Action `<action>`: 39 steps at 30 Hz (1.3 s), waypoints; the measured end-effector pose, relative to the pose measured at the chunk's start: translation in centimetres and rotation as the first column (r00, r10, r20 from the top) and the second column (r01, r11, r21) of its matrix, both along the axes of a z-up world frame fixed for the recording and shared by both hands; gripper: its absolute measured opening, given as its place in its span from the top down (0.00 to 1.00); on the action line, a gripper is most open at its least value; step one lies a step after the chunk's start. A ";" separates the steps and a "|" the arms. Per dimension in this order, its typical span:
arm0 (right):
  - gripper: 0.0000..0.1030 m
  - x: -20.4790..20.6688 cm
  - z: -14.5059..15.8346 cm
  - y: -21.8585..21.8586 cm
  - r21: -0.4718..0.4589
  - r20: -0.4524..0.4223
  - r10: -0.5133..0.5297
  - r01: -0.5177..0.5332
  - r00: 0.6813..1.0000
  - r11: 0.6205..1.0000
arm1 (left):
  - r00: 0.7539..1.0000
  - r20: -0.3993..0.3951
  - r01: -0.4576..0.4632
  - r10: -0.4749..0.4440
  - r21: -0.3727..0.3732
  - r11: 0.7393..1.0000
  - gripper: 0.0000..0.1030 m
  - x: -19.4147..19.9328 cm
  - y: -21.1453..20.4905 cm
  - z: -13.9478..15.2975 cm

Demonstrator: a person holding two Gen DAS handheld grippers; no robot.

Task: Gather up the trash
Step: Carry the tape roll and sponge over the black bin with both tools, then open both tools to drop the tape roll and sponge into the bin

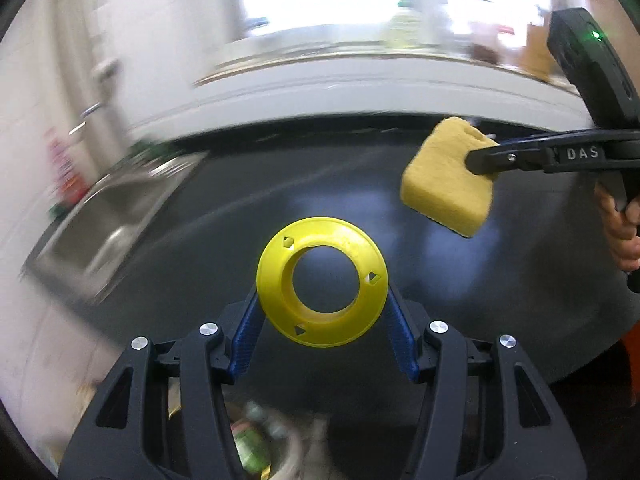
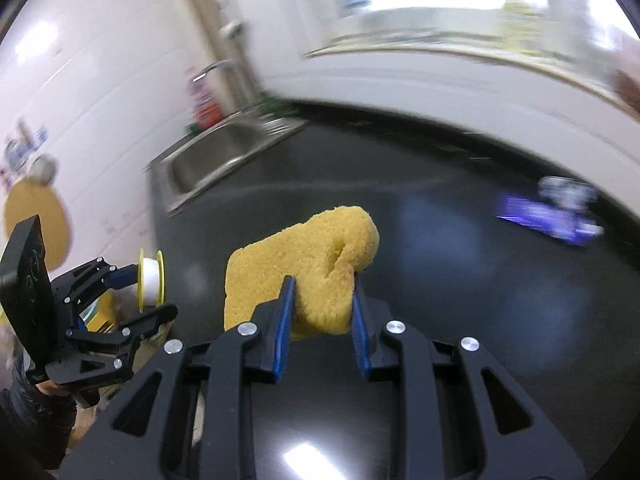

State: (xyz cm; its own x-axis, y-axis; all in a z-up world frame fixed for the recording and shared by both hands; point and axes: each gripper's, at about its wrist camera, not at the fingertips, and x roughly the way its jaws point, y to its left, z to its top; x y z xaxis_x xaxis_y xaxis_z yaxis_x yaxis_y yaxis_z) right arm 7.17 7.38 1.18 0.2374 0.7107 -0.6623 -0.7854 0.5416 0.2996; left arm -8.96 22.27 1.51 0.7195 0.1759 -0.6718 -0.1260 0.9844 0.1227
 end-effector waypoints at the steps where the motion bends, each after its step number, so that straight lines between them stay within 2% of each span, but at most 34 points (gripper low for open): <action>1: 0.74 -1.0 -0.2 1.8 0.002 -0.008 0.035 -0.035 0.999 0.999 | 0.999 -0.005 -0.042 0.042 0.011 0.999 0.46 -1.7 1.6 -0.2; 5: 0.74 -6.3 -1.5 10.0 0.007 -0.045 0.193 -0.193 0.980 0.981 | 0.978 -0.034 -0.205 0.206 0.039 0.978 0.46 -8.4 7.4 -1.4; 9: 0.74 -11.8 -2.8 16.9 -0.001 -0.075 0.324 -0.325 0.943 0.946 | 0.936 -0.075 -0.344 0.344 0.016 0.939 0.46 -14.5 12.0 -3.7; 12: 0.74 -16.0 -4.2 21.2 -0.028 -0.089 0.407 -0.410 0.909 0.911 | 0.906 -0.105 -0.414 0.410 -0.013 0.910 0.46 -17.9 14.3 -5.7; 15: 0.74 -18.6 -5.7 23.7 -0.071 -0.083 0.448 -0.454 0.890 0.888 | 0.886 -0.136 -0.455 0.444 -0.061 0.889 0.46 -20.0 15.9 -7.9; 18: 0.74 -20.6 -7.7 26.0 -0.124 -0.083 0.463 -0.470 0.882 0.874 | 0.870 -0.175 -0.479 0.460 -0.086 0.873 0.46 -20.5 17.2 -10.3; 21: 0.74 -21.8 -9.9 28.0 -0.187 -0.061 0.456 -0.459 0.888 0.868 | 0.864 -0.204 -0.489 0.461 -0.120 0.864 0.46 -20.5 18.5 -12.7; 27: 0.73 -20.9 -14.1 29.8 -0.281 -0.033 0.424 -0.416 0.905 0.865 | 0.860 -0.240 -0.499 0.450 -0.220 0.838 0.46 -19.1 20.7 -17.6; 30: 0.72 -20.7 -16.7 31.3 -0.309 -0.065 0.412 -0.411 0.909 0.858 | 0.862 -0.251 -0.498 0.441 -0.250 0.831 0.46 -18.2 21.1 -20.1; 33: 0.72 -20.7 -18.9 32.3 -0.331 -0.091 0.408 -0.414 0.908 0.848 | 0.851 -0.279 -0.516 0.446 -0.284 0.808 0.46 -17.8 21.6 -22.6; 39: 0.71 -20.3 -22.7 33.8 -0.382 -0.119 0.399 -0.412 0.909 0.827 | 0.830 -0.307 -0.548 0.465 -0.299 0.781 0.46 -17.7 22.8 -24.8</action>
State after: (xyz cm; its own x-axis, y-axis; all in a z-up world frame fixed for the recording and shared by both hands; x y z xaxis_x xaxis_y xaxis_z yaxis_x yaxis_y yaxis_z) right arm -13.13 41.22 -21.53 -0.0415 0.4203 -0.9064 -0.9538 0.2536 0.1613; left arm -26.70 45.08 -23.27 0.4332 0.1922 -0.8806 -0.6321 0.7612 -0.1448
